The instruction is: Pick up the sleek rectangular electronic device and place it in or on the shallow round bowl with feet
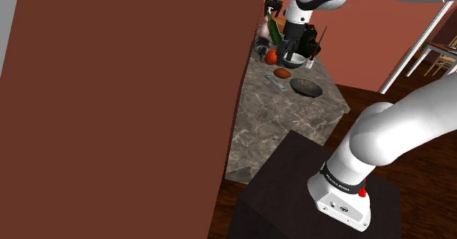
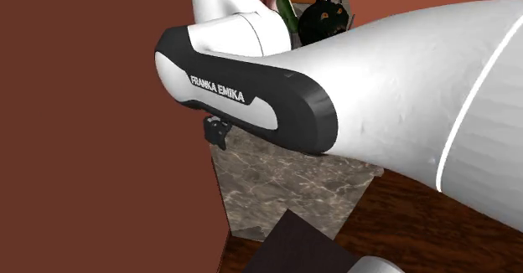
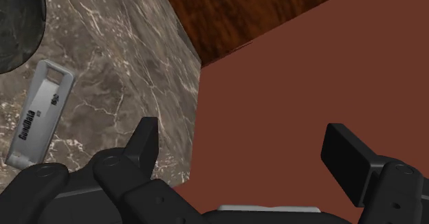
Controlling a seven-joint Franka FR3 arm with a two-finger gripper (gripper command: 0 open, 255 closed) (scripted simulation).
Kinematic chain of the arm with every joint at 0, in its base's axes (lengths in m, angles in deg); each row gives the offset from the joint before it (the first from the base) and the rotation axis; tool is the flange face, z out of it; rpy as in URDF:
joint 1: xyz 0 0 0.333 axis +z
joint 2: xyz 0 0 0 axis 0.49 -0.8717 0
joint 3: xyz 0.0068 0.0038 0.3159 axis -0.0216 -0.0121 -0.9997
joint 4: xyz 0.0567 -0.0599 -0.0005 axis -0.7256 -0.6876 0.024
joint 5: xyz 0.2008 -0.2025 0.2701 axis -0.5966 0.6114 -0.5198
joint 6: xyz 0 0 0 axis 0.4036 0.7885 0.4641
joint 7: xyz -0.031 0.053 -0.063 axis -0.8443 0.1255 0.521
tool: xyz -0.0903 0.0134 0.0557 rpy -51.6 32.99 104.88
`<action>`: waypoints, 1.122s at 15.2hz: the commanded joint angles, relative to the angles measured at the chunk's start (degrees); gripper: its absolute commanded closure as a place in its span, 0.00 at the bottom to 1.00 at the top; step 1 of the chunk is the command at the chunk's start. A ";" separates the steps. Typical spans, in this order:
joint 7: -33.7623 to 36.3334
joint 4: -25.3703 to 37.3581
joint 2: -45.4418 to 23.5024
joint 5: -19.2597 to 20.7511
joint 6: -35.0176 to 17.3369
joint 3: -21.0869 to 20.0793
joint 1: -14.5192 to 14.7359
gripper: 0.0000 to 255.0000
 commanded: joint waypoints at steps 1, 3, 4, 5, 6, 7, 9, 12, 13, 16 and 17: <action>-1.07 0.66 -3.58 -0.03 -3.01 1.86 -0.54 0.00; -2.15 1.80 -7.15 -0.46 -5.41 3.54 -0.99 0.00; -2.73 2.47 -8.99 -0.78 -6.56 4.38 -1.20 0.00; -3.35 3.19 -10.87 -1.19 -7.67 5.20 -1.41 0.00; -4.01 3.98 -12.78 -1.68 -8.74 6.00 -1.61 0.00; -4.70 4.82 -14.73 -2.26 -9.77 6.79 -1.83 0.00; -6.19 6.69 -18.73 -3.68 -11.67 8.28 -2.30 0.00; -8.70 9.95 -24.97 -6.48 -14.08 10.22 -3.23 0.00; -9.59 11.16 -27.10 -7.58 -14.76 10.75 -3.64 0.00; -12.30 15.18 -33.62 -11.17 -16.36 11.86 -5.29 0.00; -13.19 16.64 -35.82 -12.43 -16.75 12.09 -5.97 0.00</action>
